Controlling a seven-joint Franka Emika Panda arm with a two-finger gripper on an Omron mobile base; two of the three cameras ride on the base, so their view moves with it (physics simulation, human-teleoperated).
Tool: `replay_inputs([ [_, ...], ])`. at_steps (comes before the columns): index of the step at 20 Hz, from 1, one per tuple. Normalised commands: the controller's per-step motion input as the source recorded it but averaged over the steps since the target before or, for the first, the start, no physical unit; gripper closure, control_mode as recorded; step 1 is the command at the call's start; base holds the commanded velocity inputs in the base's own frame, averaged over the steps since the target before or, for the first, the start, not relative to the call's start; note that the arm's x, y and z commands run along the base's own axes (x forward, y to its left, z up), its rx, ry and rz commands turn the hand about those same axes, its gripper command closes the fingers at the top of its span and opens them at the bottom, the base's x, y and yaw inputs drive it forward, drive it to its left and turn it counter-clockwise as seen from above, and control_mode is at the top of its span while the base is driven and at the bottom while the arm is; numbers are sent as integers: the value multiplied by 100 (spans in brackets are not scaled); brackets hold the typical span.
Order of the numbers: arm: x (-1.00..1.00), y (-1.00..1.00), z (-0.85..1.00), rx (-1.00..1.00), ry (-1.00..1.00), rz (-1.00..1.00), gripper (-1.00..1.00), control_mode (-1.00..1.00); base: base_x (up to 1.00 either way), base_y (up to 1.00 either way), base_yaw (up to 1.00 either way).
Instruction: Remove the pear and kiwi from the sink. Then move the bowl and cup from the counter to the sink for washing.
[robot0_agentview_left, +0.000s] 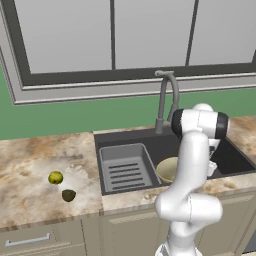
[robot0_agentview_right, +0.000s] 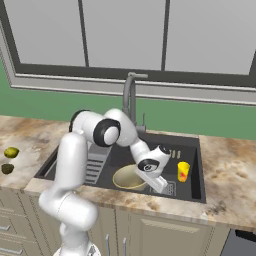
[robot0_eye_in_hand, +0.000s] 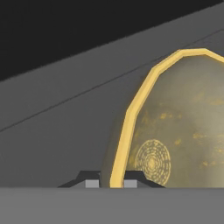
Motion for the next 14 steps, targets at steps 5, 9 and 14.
replay_inputs([
  [5,18,0,-22,1,0,3,100,-100,0,0,0],
  [9,17,0,-23,0,0,3,100,-100,0,0,0],
  [14,17,-2,-22,0,0,4,100,-100,0,0,0],
])
